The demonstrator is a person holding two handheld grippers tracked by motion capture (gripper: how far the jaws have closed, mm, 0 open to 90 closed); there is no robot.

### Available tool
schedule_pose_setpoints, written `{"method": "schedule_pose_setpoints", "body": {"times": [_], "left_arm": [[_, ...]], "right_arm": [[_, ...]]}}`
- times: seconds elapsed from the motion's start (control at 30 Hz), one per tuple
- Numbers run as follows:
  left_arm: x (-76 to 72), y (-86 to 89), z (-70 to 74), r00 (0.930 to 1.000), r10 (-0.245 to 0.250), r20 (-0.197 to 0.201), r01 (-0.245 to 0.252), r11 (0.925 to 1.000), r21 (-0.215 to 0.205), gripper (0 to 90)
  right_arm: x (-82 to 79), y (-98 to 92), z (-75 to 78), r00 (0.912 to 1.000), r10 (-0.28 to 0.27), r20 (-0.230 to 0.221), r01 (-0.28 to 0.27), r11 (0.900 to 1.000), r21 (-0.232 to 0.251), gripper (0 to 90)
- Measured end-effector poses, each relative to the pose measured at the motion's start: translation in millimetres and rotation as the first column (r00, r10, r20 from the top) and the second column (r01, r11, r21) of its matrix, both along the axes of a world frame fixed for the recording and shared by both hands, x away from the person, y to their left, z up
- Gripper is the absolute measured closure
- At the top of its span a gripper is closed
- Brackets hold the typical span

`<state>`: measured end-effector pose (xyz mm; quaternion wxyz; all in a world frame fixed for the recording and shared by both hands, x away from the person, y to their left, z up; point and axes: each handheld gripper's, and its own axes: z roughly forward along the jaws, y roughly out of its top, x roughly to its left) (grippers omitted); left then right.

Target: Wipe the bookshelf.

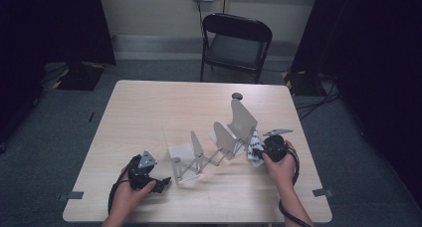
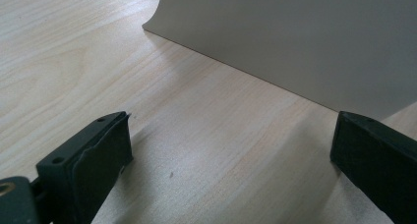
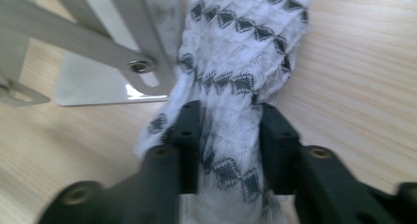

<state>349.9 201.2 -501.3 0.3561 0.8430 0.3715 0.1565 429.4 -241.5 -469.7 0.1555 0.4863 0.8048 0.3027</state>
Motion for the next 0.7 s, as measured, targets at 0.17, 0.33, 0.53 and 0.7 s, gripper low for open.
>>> {"method": "schedule_pose_setpoints", "body": {"times": [0.17, 0.33, 0.53, 0.7], "left_arm": [[0.0, 0.0, 0.0, 1.0000, 0.000, 0.000, 0.000, 1.0000, 0.001, 1.7], [-0.1, 0.0, 0.0, 1.0000, -0.001, 0.000, 0.001, 1.0000, 0.000, 1.7], [-0.5, -0.3, 0.1, 1.0000, -0.004, -0.001, 0.004, 1.0000, 0.002, 1.7], [-0.9, -0.6, 0.0, 1.0000, -0.005, -0.001, 0.005, 1.0000, -0.001, 1.7]], "right_arm": [[-5.1, -5.9, 7.7, 0.9998, -0.010, 0.015, 0.010, 1.000, -0.024, 53.0], [-12.9, -10.4, 11.6, 0.9990, -0.024, 0.038, 0.026, 0.998, -0.053, 53.1], [-15.8, -13.7, 1.8, 0.9996, -0.025, 0.014, 0.026, 0.997, -0.070, 53.8], [-13.8, -20.3, 5.1, 0.9974, -0.069, 0.018, 0.070, 0.994, -0.082, 52.4]]}}
